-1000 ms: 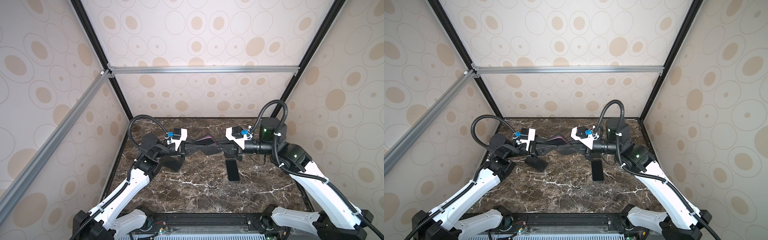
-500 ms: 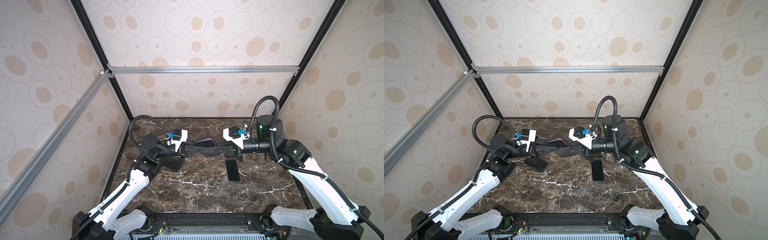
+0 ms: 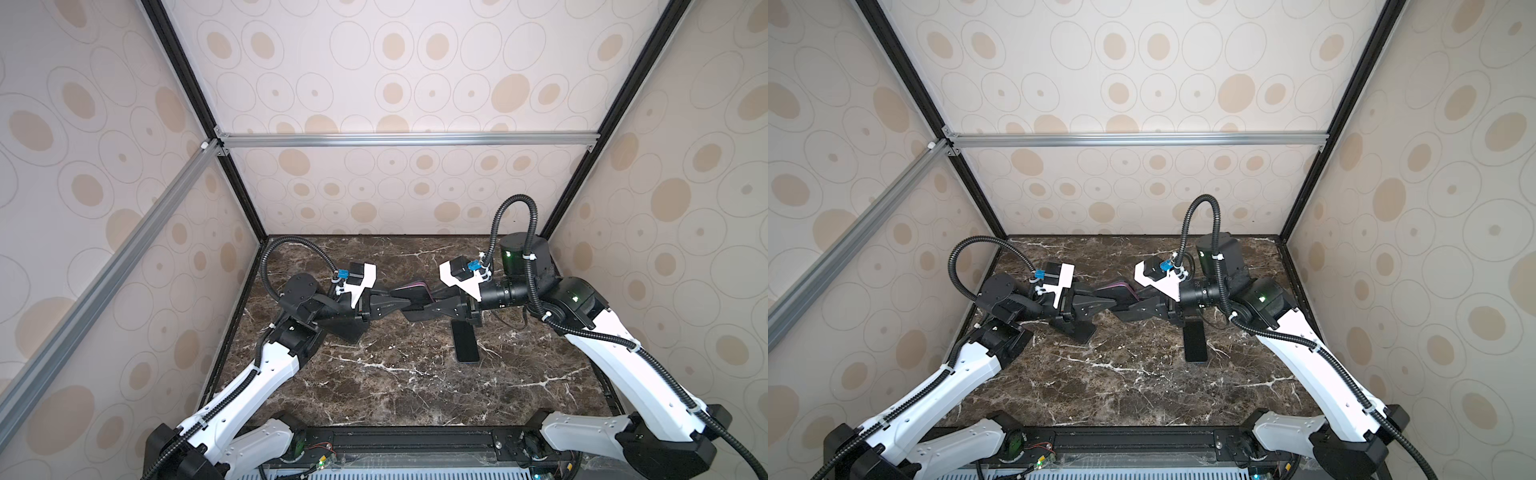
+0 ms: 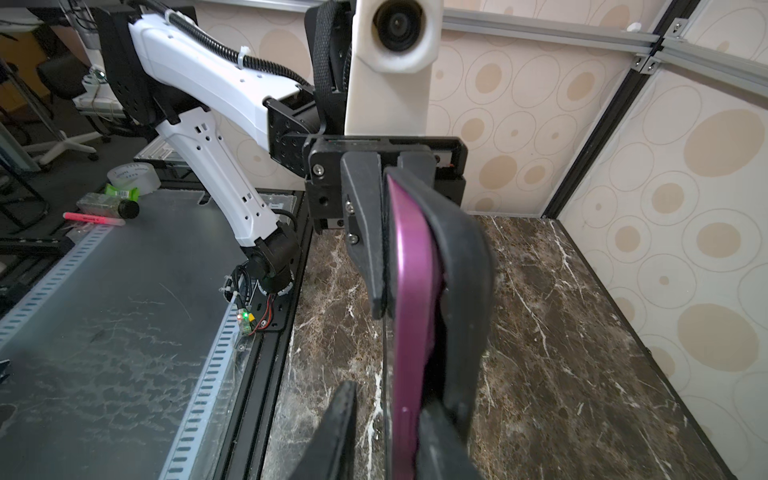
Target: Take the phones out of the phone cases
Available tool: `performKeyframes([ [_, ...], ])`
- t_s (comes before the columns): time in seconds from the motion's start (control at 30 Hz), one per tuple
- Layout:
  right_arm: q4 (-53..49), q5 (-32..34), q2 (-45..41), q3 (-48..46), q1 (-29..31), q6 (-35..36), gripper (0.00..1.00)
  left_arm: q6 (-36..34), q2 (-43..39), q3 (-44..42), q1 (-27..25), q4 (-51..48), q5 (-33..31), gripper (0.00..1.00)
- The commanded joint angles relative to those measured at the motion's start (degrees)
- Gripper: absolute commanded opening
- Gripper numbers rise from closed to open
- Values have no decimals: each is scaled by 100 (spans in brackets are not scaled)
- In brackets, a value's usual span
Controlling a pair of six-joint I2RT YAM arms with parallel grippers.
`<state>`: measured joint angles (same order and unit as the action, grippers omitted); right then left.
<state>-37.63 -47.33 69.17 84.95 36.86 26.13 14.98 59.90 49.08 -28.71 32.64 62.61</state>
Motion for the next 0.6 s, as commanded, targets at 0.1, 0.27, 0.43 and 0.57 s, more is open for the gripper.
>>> performKeyframes([
  [0.1,49,-1136,-51,-581,-71,-716,21,342,-211,71,85,1487,-932,0],
  [0.27,803,-1317,-46,-885,-142,-1283,15,698,-147,-137,87,1740,-1172,0],
  [0.43,1005,-1213,57,-1038,-291,-1605,8,777,-88,-192,101,1382,-1500,0],
  [0.57,1294,-1254,168,-1334,-468,-2036,0,855,83,-187,100,866,-1723,0],
])
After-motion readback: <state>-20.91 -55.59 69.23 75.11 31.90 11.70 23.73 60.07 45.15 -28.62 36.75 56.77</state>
